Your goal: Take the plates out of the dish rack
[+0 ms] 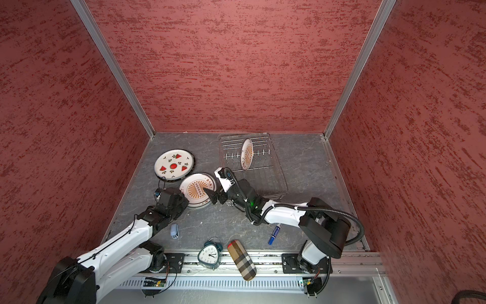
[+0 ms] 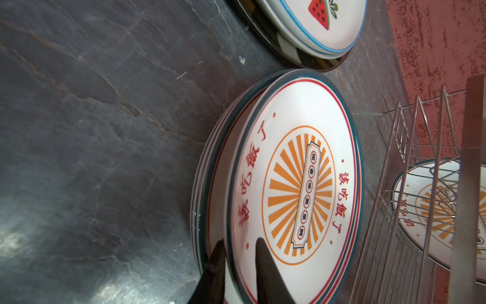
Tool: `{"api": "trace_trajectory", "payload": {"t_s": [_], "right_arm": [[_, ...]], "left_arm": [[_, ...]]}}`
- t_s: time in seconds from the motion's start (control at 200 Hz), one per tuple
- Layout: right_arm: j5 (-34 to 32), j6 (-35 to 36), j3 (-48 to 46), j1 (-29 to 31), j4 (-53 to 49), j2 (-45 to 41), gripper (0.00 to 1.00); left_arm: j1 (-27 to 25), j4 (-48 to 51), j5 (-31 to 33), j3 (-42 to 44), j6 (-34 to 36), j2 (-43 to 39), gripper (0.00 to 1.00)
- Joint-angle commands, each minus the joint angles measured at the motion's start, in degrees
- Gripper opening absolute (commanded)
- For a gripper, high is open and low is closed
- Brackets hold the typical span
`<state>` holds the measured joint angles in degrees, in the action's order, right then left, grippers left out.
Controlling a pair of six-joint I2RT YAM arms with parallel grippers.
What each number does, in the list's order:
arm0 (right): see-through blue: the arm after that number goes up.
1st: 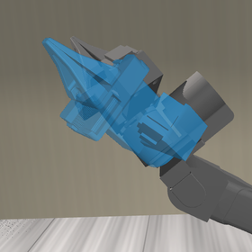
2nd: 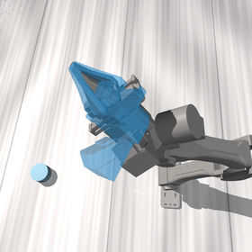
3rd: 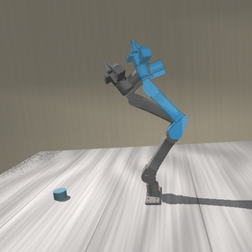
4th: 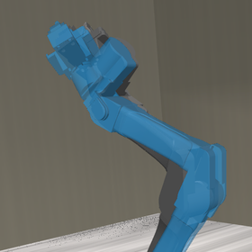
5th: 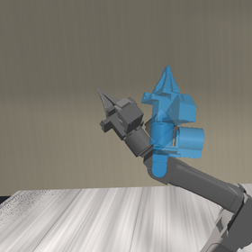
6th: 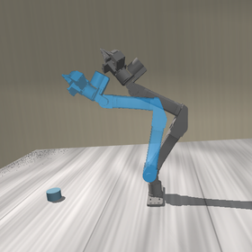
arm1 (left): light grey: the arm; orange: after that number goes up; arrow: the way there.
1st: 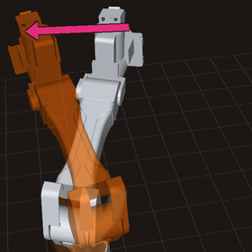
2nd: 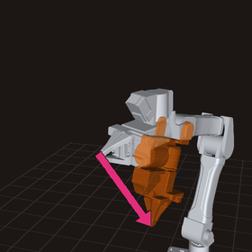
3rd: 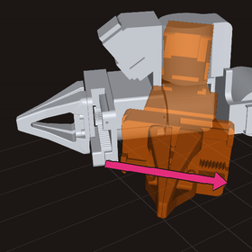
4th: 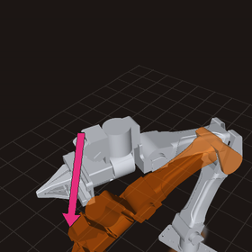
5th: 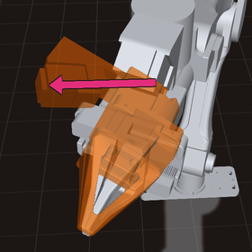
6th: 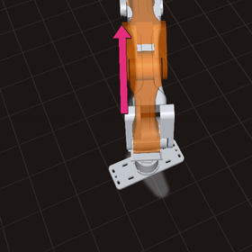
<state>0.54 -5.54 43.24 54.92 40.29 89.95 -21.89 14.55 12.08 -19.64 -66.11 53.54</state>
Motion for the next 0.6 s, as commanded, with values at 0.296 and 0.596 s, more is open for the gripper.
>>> {"api": "trace_trajectory", "payload": {"t_s": [0.296, 0.596], "right_arm": [[-1.5, 1.1, -0.4, 0.5, 1.0, -0.7, 0.99], [-1.4, -0.1, -1.4, 0.5, 2.2, -1.7, 0.99]], "left_arm": [[-0.3, 0.9, 3.1, -1.5, 0.5, -2.2, 0.52], [-0.7, -1.0, 4.9, 1.3, 5.6, -11.2, 0.86]]}}
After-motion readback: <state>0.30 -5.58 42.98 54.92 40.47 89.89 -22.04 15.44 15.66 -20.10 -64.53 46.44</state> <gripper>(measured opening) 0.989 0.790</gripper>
